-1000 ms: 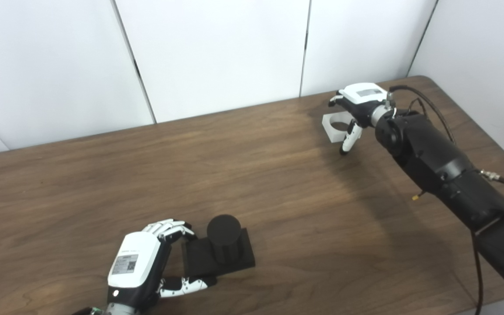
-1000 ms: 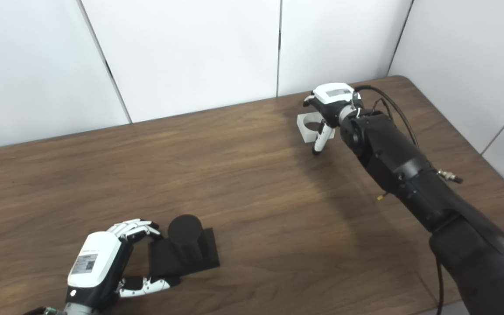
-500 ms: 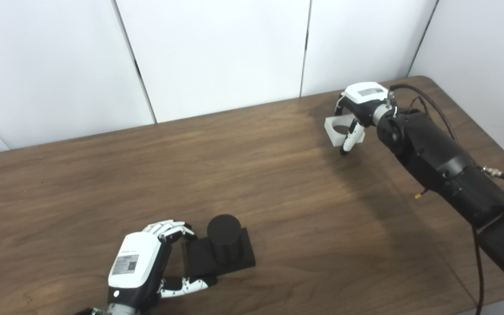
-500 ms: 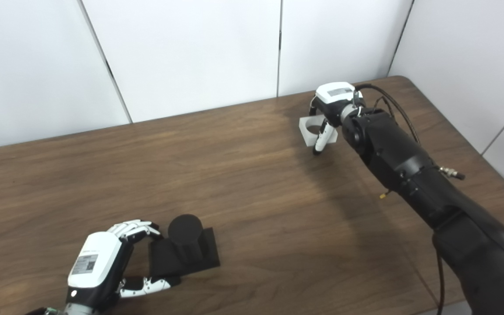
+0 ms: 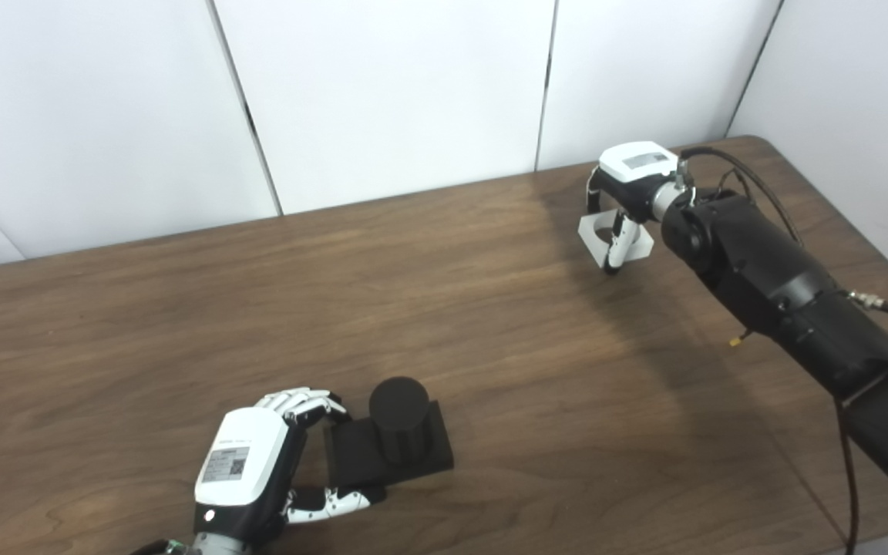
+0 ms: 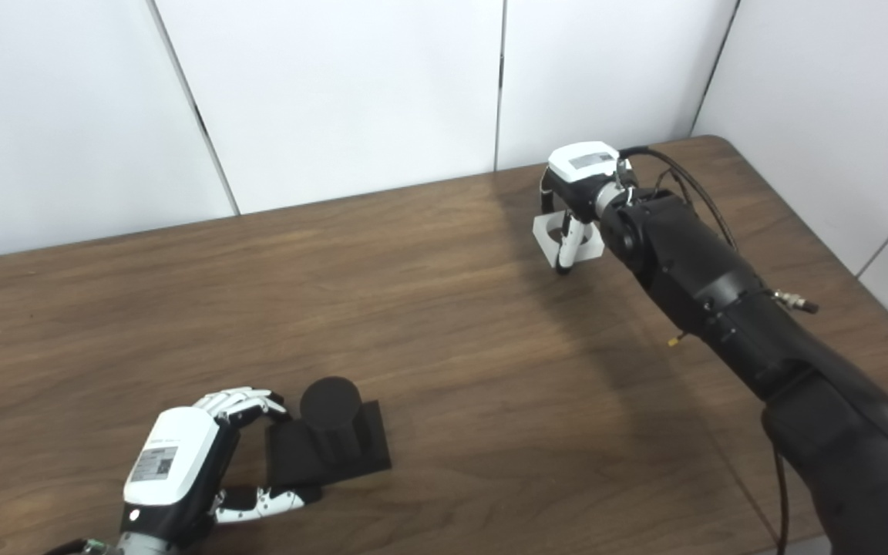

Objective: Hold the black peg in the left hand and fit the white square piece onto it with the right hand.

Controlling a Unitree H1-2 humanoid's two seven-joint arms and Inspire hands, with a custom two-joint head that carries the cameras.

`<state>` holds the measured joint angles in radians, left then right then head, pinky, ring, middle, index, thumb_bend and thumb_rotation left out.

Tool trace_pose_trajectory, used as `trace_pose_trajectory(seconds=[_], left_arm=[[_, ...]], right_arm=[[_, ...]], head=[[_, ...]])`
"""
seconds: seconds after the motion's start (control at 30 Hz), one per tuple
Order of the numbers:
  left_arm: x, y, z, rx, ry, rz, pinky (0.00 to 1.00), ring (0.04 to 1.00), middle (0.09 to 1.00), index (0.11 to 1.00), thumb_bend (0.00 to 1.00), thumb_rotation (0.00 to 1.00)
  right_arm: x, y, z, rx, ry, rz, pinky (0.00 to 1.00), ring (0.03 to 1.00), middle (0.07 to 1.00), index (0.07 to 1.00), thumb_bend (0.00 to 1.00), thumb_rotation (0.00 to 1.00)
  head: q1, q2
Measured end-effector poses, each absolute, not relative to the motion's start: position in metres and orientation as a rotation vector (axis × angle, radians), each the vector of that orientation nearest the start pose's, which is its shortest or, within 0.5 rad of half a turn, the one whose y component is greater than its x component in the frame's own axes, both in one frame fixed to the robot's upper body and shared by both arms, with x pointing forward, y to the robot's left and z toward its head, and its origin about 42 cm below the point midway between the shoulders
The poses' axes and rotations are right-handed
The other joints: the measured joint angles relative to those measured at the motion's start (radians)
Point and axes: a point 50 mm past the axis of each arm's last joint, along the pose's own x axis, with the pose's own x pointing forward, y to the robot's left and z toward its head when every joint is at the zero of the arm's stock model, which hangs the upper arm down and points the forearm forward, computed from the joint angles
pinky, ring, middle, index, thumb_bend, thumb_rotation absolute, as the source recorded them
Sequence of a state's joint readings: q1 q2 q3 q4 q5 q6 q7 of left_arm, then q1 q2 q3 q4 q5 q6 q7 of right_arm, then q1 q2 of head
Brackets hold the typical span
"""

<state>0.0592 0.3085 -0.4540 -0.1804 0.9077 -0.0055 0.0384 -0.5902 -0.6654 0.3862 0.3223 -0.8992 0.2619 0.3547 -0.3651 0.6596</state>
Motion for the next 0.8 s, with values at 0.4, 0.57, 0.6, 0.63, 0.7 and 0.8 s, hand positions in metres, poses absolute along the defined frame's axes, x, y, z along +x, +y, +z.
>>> trace_pose_trajectory(seconds=[0.4,0.57,0.6,0.63,0.7,0.8], left_arm=[[0.235,0.183,0.109,1.131,-0.287,-0.392,0.77,0.786,0.742,0.486,0.52,0.04],[0.235,0.183,0.109,1.13,-0.288,-0.392,0.76,0.783,0.74,0.486,0.52,0.04],[0.235,0.183,0.109,1.131,-0.288,-0.392,0.77,0.784,0.74,0.486,0.52,0.04],[0.235,0.183,0.109,1.13,-0.288,-0.392,0.77,0.784,0.74,0.485,0.52,0.04],[0.235,0.182,0.109,1.128,-0.288,-0.392,0.77,0.787,0.741,0.486,0.52,0.04],[0.235,0.182,0.109,1.125,-0.288,-0.391,0.78,0.783,0.737,0.486,0.52,0.04]], right_arm=[[0.447,-0.361,0.224,-1.658,0.23,0.166,0.85,0.906,0.831,0.486,0.52,0.13],[0.445,-0.361,0.224,-1.66,0.214,0.17,0.86,0.903,0.81,0.485,0.52,0.13],[0.445,-0.362,0.224,-1.661,0.211,0.172,0.86,0.902,0.808,0.485,0.52,0.13],[0.444,-0.362,0.224,-1.662,0.209,0.173,0.86,0.901,0.806,0.485,0.52,0.13],[0.44,-0.362,0.225,-1.67,0.191,0.183,0.86,0.894,0.798,0.486,0.52,0.13],[0.425,-0.359,0.228,-1.695,0.151,0.229,0.87,0.891,0.797,0.487,0.52,0.13]], head=[[0.002,0.005],[0.006,0.008],[0.006,0.008],[0.008,0.009],[0.006,0.008],[0.002,0.003]])
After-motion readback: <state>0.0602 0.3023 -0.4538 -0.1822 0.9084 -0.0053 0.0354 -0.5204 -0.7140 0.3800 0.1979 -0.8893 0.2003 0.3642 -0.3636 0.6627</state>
